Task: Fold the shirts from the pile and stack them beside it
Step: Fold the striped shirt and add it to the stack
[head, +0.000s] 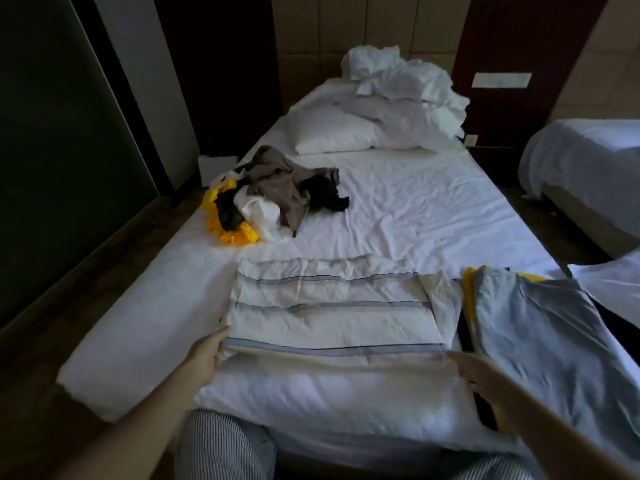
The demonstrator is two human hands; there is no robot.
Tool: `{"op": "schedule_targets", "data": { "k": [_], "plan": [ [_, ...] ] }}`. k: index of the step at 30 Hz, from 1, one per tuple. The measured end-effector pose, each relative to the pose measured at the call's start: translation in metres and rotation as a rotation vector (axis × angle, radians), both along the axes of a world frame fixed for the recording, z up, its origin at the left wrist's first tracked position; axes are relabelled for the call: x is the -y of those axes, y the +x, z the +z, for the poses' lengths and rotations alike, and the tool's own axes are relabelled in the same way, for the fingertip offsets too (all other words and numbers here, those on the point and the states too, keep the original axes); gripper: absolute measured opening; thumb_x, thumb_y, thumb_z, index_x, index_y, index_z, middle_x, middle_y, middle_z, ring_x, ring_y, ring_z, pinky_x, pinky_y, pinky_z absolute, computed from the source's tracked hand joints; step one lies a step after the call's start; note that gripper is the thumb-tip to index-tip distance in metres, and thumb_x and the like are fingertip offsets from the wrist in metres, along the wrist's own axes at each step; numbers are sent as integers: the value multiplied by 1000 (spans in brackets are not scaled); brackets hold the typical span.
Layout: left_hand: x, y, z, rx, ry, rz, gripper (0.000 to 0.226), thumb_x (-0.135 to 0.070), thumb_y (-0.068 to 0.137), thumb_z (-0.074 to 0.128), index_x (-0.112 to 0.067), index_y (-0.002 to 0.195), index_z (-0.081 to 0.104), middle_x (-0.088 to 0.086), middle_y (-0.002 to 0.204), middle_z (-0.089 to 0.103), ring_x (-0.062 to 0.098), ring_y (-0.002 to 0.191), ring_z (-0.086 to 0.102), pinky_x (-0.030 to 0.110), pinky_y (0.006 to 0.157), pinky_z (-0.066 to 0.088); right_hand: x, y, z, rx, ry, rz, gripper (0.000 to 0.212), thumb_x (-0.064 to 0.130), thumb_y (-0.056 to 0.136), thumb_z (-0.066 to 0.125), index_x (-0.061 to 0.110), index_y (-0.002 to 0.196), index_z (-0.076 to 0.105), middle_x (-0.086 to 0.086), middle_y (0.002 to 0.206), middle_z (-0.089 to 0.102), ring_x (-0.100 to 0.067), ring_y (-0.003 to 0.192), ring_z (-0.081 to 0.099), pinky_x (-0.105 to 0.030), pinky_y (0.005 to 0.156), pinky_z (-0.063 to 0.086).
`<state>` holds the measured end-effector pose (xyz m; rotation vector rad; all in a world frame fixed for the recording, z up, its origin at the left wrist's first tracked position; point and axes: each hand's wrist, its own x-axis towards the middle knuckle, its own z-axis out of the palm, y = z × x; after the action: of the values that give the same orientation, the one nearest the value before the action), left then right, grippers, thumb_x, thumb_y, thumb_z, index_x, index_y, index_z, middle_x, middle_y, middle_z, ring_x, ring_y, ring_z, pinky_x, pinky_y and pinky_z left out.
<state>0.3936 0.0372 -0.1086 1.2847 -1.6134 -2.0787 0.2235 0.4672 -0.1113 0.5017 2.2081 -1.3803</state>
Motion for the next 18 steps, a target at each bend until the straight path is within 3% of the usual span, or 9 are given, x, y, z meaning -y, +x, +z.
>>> {"op": "schedule_targets", "data": {
  "k": [2,4,6,9,11,14,18],
  "plan": [
    [-16,10,-11,-14,62,56,13,-20,91,61,-18,103,60,-4,73,57,10,64,49,21,59,40,-4,14,-14,37,46,19,23,23,85,69,8,72,58,-7,57,42,-18,51,38,-25,47,30],
    [-14,9,-17,-34,62,106,8,-23,92,60,-16,96,60,-5,78,53,10,67,44,22,61,35,2,21,-7,-46,-8,12,21,25,89,65,5,84,64,-11,65,53,-21,58,48,-28,51,37],
    [-12,10,-12,-65,60,137,13,-20,95,56,-18,82,57,-5,72,55,9,62,46,21,56,34,9,21,-1,-105,-61,8,26,28,91,61,3,95,65,-16,86,60,-26,74,55,-33,61,44],
    [1,15,-4,-113,22,119,19,-16,98,48,-22,81,53,-17,52,62,1,57,56,14,56,39,11,25,2,-162,-148,-18,20,22,96,52,5,105,56,-10,97,53,-25,92,49,-40,79,44],
    [10,19,-6,-159,81,172,18,-16,98,48,-22,83,56,-16,55,64,2,64,56,16,60,37,4,27,2,-211,-239,-46,17,21,98,48,6,98,56,-11,95,54,-24,94,51,-33,75,41],
    [16,37,-26,-15,58,145,18,-18,95,54,-16,77,55,2,63,56,2,45,52,18,53,35,-5,37,-7,-138,-243,-3,10,18,97,50,16,89,57,-6,95,54,-17,85,51,-28,71,39],
    [17,49,-48,167,-13,-85,29,-38,86,66,-13,100,65,10,90,66,25,80,62,35,73,50,-5,47,-20,-55,-192,19,21,28,93,57,15,109,57,-5,103,53,-21,95,47,-33,79,36]
  ]
}}
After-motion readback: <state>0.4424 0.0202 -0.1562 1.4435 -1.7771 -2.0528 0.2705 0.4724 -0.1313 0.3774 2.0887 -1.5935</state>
